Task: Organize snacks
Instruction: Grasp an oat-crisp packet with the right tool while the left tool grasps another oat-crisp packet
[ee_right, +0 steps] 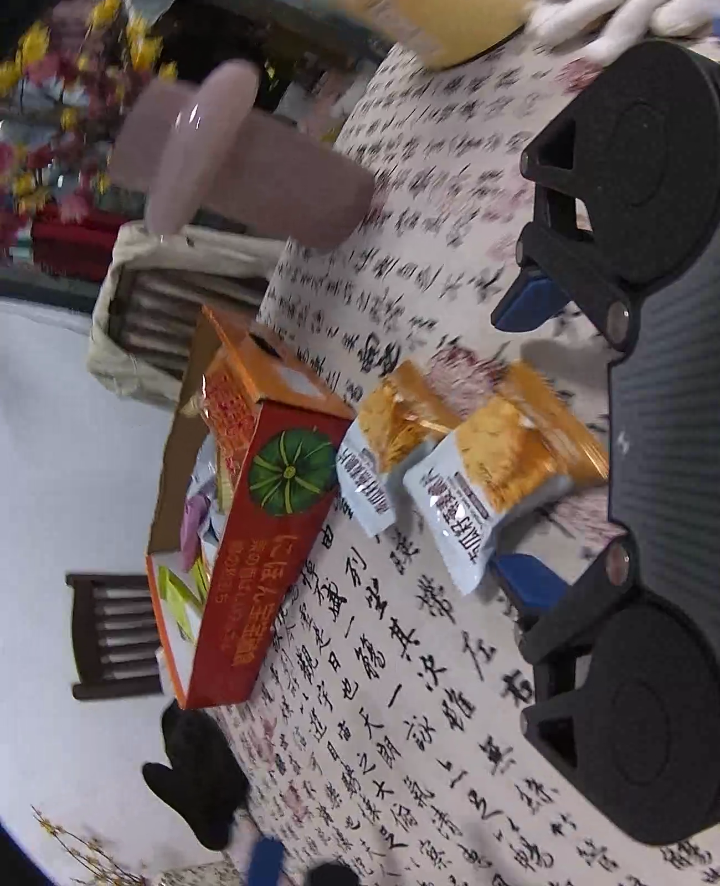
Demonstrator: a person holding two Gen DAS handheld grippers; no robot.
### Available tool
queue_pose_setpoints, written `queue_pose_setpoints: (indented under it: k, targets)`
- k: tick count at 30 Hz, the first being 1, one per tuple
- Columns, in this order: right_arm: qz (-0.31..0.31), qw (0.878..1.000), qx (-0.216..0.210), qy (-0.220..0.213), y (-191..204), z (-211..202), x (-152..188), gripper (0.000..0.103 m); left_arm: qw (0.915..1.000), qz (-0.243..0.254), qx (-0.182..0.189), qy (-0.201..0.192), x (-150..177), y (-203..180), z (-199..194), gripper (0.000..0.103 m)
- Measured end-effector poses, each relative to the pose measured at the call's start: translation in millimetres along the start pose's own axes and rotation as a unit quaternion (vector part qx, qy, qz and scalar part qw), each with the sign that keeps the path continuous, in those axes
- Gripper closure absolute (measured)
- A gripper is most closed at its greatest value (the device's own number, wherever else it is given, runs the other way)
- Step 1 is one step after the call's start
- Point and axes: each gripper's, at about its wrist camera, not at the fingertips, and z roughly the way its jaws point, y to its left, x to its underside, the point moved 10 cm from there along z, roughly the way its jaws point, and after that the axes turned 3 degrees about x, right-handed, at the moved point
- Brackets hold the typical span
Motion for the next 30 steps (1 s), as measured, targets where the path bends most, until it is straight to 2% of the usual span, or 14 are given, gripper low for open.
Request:
queue_pose_setpoints:
  k: [2, 3, 4, 6, 8, 12, 14, 16, 19, 21, 22, 24, 27, 30]
  targets:
    - [-0.012, 1.000, -0.008, -0.010, 2, 4, -5, 0.018, 0.9999, -0.009, 0.002, 0.013, -5, -2, 19, 0.015]
    - [-0.011, 1.000, -0.015, -0.014, 4, 5, -6, 0.025, 0.9997, -0.014, 0.009, 0.020, -6, -3, 28, 0.015]
    - [-0.008, 0.999, -0.027, -0.017, 6, 4, -6, 0.040, 0.9993, -0.018, 0.015, 0.028, -7, -5, 37, 0.015]
    - [0.013, 0.997, -0.066, -0.025, 12, 1, -5, 0.062, 0.9989, -0.020, 0.025, 0.034, -12, -9, 54, 0.015]
    - [0.033, 0.997, -0.071, -0.026, 14, -5, 0, 0.063, 0.9987, -0.019, 0.032, 0.034, -17, -15, 71, 0.015]
    - [0.056, 0.998, -0.029, -0.012, 14, -36, 27, 0.063, 0.9980, -0.028, 0.041, 0.039, -25, -35, 115, 0.015]
    - [0.082, 0.997, -0.002, -0.007, 5, -51, 43, 0.063, 0.9986, -0.028, 0.029, 0.033, -30, -45, 136, 0.015]
    - [0.114, 0.993, 0.022, -0.017, -9, -62, 55, 0.063, 0.9994, -0.006, 0.024, 0.025, -34, -58, 162, 0.013]
    - [0.144, 0.988, 0.041, -0.030, -22, -71, 63, 0.063, 0.9990, 0.008, -0.009, 0.044, -30, -64, 194, 0.015]
    - [0.142, 0.988, 0.044, -0.044, -23, -77, 62, 0.063, 0.9987, 0.002, -0.021, 0.046, -27, -62, 202, 0.020]
    - [0.142, 0.988, 0.037, -0.053, -21, -80, 60, 0.063, 0.9989, -0.003, -0.027, 0.038, -27, -61, 201, 0.035]
    - [0.139, 0.988, 0.021, -0.065, -16, -83, 57, 0.063, 0.9993, 0.007, -0.013, 0.035, -25, -65, 194, 0.051]
    - [0.134, 0.989, 0.019, -0.059, -12, -81, 57, 0.063, 0.9990, -0.012, 0.023, 0.035, -19, -65, 175, 0.061]
    - [0.132, 0.989, 0.027, -0.060, -10, -84, 53, 0.063, 0.9985, -0.015, 0.038, 0.036, -11, -60, 146, 0.061]
